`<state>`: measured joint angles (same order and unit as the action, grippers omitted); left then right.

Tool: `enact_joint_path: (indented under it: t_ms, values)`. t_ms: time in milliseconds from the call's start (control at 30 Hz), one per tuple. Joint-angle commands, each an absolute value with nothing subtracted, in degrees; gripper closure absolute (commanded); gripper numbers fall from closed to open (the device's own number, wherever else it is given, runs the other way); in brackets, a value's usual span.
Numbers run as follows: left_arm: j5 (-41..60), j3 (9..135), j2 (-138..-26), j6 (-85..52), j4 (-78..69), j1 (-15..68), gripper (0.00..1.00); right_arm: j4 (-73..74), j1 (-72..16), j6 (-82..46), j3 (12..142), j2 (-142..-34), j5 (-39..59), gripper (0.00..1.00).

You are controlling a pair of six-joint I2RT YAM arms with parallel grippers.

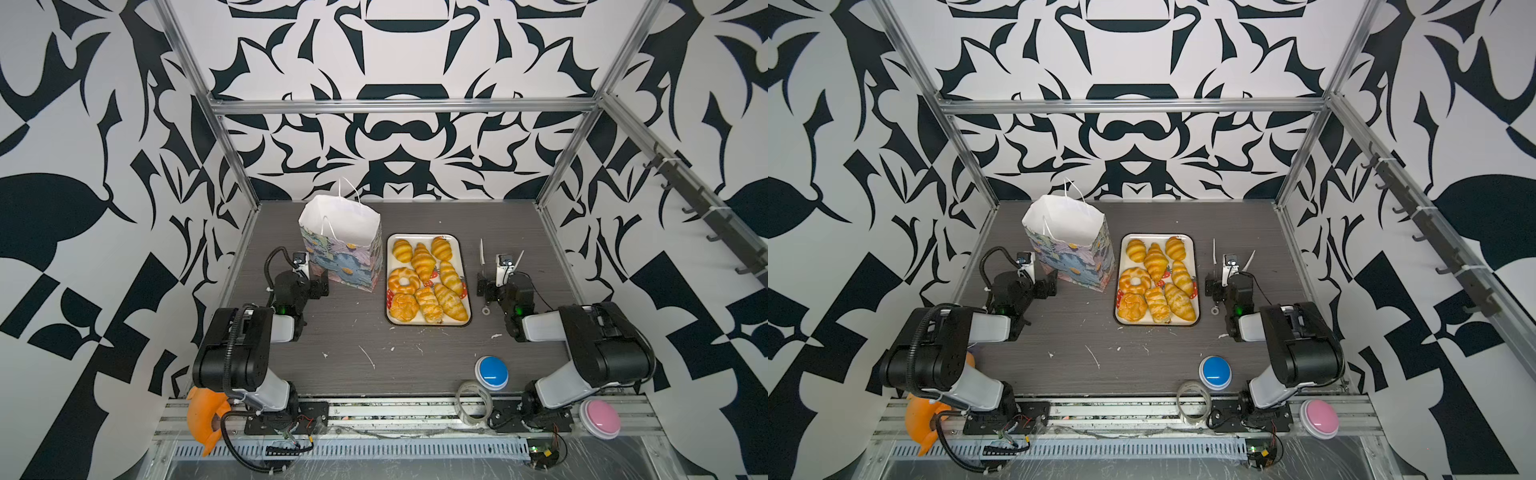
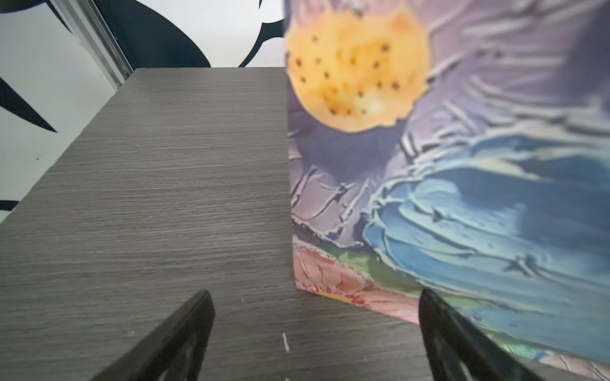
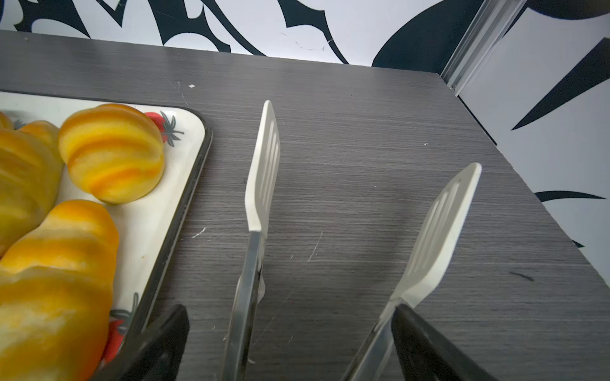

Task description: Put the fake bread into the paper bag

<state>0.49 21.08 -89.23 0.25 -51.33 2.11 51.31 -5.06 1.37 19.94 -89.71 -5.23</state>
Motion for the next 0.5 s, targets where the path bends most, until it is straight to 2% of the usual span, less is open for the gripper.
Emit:
enact_joint_path:
  t_ms: [0,467]
  values:
    - [1.23,21.63,-89.58,0.46,-51.99,1.93,0.01,53.39,-5.03,1.82,19.86,-89.21,-4.83,0.01]
    - [1.24,21.62,-89.57,0.44,-51.94,1.95,0.01,53.15,-5.01,1.94,19.94,-89.14,-4.83,0.01]
